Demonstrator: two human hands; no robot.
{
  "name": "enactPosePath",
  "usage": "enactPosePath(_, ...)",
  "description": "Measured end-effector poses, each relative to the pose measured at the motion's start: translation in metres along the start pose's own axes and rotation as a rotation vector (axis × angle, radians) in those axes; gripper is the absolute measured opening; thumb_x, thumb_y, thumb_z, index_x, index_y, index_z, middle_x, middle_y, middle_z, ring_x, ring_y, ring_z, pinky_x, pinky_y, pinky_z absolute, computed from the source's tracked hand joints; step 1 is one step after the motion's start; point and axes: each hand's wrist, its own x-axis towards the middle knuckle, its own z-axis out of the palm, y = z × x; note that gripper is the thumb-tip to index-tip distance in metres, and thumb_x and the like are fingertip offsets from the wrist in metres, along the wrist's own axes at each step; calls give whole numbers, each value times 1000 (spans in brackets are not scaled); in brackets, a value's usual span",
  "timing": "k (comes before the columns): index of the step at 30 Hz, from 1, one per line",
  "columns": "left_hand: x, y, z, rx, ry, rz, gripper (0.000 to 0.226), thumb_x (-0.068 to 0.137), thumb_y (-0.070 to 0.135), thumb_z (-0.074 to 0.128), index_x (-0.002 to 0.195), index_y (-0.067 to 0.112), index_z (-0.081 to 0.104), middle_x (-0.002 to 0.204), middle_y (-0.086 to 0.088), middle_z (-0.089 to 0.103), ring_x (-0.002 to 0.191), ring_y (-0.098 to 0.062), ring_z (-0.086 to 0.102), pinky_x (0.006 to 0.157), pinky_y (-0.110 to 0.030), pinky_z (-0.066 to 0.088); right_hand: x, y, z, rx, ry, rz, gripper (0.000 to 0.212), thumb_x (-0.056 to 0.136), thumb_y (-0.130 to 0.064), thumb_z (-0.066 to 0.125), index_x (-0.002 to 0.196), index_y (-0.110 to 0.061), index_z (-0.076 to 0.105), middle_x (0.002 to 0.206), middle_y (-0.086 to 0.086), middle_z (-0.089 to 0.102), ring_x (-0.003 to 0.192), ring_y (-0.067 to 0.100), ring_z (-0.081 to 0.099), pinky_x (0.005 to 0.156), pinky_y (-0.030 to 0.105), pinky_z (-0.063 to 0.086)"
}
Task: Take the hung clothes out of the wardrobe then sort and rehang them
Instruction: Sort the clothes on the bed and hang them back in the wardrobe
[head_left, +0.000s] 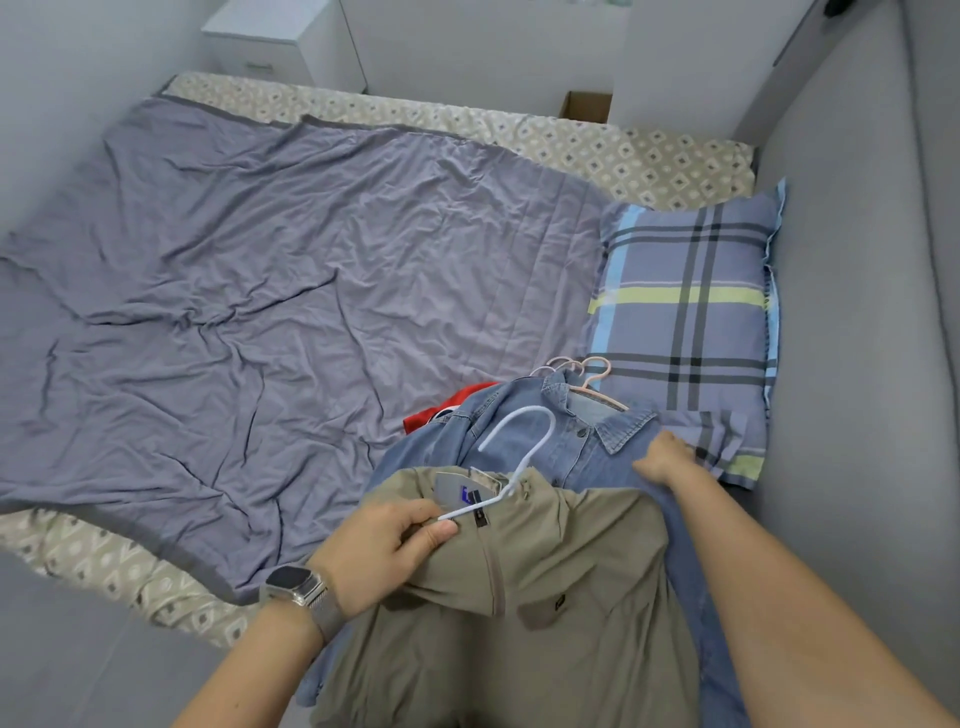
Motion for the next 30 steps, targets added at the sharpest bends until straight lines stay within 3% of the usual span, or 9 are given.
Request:
enactPosePath(5,-8,5,-11,11,34,-47,27,87,61,44,90,39,59,68,23,61,67,3,56,65,-18,42,-14,-26,1,66,48,2,59,90,-41,54,133,-2,49,136,21,51,123,37,49,98,40,44)
enactPosePath(10,-13,5,-14,12,46,-39,57,74,75,38,83,26,64,68,12,62,66,-5,58,63,-24,45,-65,-51,-2,315,151,-167,45,100,-39,38,126,-6,53,124,22,59,112,41,53,84,39,42)
enactPosePath(15,-24,7,-17,163,145,-64,31,67,72,37,62,44,48,59,24,52,51,-2,46,50,-17,28,-136,-50,-17,548,119,-417,28,101,-28,42,103,-6,60,99,18,64,96,33,57,73,32,38)
enactPosePath(18,-24,0,-24,155,225,-30,40,72,72,43,54,36,41,58,16,49,60,0,46,55,-20,32,-192,-36,-23,648,8,-565,64,90,-55,51,98,8,59,94,29,61,84,27,58,67,23,37)
enactPosePath(20,-23,-2,-29,96,268,82,39,77,63,52,51,38,37,90,23,52,87,5,48,74,-22,38,-220,-26,-22,656,-57,-614,88,75,-77,49,98,8,60,96,27,61,79,26,59,65,20,38)
enactPosePath(21,-22,-3,-31,63,276,115,37,77,57,54,51,39,37,113,17,49,107,4,44,87,-25,36,-232,-22,-21,672,-97,-641,85,73,-78,48,97,2,64,96,20,64,79,22,61,68,19,40)
enactPosePath(24,-19,-8,-43,50,263,190,36,78,50,55,51,35,37,142,9,38,132,-10,36,104,-37,28,-272,-23,-23,738,-144,-683,34,89,-50,51,98,-23,69,96,-13,73,87,-4,64,76,10,45)
enactPosePath(27,-20,-17,-54,-14,167,208,40,78,51,54,51,23,44,109,12,61,92,-10,61,84,-41,48,-304,-27,-20,728,-98,-700,20,93,-36,52,102,-27,67,99,-25,70,93,-10,62,78,4,43)
enactPosePath(30,-39,-29,-56,-65,165,198,44,72,53,58,46,26,37,64,13,48,59,-7,51,62,-40,48,-332,-31,-10,631,-53,-724,22,89,-33,48,101,-31,66,97,-27,70,93,-11,61,78,3,42)
